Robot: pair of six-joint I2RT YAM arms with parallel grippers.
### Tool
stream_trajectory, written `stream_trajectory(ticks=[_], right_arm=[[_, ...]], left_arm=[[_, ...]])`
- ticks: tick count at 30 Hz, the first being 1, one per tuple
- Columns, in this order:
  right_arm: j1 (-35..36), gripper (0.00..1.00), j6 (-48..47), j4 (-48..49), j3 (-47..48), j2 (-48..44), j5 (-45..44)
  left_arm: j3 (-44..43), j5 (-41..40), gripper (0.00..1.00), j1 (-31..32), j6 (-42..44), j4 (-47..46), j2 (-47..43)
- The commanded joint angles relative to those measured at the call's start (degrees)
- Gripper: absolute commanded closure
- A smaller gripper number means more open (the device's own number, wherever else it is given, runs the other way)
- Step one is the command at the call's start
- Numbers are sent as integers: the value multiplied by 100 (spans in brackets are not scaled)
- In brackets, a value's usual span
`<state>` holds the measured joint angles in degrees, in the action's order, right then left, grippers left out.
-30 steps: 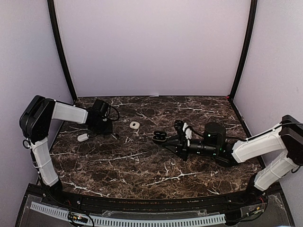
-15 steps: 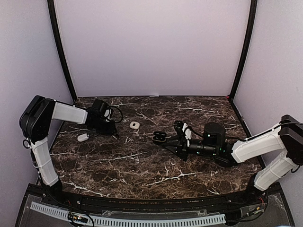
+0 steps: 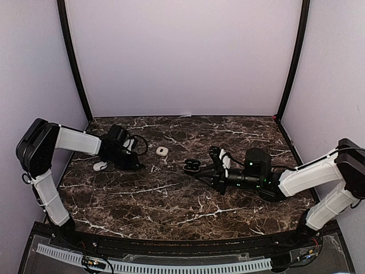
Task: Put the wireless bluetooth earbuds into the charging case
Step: Adjust the left earbud at the center of the board.
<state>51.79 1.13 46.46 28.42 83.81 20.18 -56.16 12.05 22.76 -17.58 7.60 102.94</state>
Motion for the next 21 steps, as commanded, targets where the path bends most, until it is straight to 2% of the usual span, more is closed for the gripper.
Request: stream_trajectory(ticks=[1,5,9,14,17,18,21], right_arm=[[-20,100,-11,159,75,22,66],[-15,100,-11,137,83,21,73],[-17,100,-28,122,71,21,73],[-20,100,-33,114,73,21,72],[-19,100,-42,114,75,21,64],[-14,100,-42,107,83,21,64],[-20,100,-42,84,86,38,85]], left_arm=[[210,459,78,183,8,285,-276],[253,447,77,239,25,140,-271],[243,-516,78,241,-128,259,-351],[213,-1006,87,187,-171,309,-535],[149,-1170,88,183,-137,308,-579],[112,-1177,87,179,-106,266,-577],[-51,-1026,69,171,126,139,-470]])
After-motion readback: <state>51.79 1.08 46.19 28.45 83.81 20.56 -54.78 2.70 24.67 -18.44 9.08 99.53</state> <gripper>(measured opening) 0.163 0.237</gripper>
